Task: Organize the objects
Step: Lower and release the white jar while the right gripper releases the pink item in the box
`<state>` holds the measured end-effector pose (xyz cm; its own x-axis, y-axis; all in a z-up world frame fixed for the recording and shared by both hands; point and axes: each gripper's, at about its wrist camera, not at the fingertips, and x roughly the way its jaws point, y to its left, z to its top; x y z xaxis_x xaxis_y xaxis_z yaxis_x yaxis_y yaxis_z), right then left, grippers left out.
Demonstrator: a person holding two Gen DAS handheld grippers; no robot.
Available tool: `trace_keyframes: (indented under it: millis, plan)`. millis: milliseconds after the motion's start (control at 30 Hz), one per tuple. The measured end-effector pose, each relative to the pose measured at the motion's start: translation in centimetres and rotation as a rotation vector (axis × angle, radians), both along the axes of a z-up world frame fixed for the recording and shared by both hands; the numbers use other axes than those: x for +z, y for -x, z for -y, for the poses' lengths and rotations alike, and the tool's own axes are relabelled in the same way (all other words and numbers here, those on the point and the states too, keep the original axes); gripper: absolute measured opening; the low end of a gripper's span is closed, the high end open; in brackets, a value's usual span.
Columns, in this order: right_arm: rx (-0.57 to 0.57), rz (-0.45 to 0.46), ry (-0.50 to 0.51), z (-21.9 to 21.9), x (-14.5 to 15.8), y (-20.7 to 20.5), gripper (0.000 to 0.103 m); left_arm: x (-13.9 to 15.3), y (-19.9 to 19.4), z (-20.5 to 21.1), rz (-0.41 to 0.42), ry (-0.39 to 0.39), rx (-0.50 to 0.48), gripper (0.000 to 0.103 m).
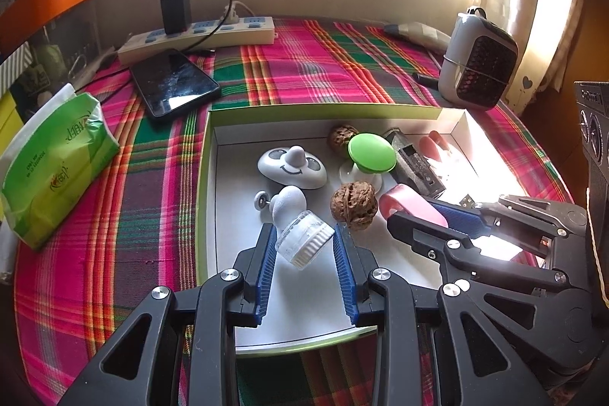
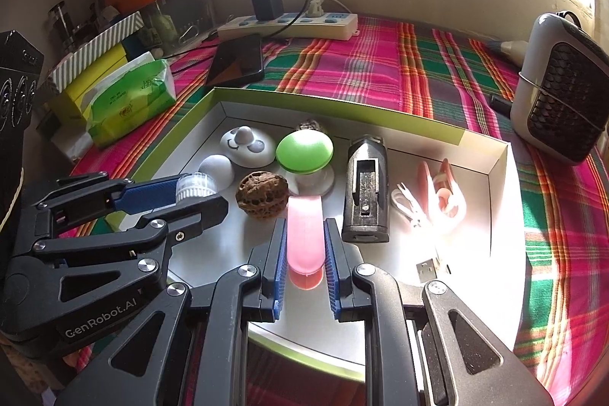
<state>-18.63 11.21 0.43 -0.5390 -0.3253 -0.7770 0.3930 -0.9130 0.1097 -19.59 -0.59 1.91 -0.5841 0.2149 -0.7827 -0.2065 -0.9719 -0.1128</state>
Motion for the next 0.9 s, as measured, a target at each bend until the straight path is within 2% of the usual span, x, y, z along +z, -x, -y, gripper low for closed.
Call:
trace_keyframes:
  millis: [400,900]
  plan:
    - [-0.003,0.006,0.007,-0.03,-0.18,0.07,0.019,-0.18,0.01,-0.36,0.001,0.042,-0.002,0.029]
    - [-0.009,0.006,0.005,-0.13,-0.18,0.04,0.019,-0.21,-0.01,-0.49,0.005,0.059,-0.001,0.029]
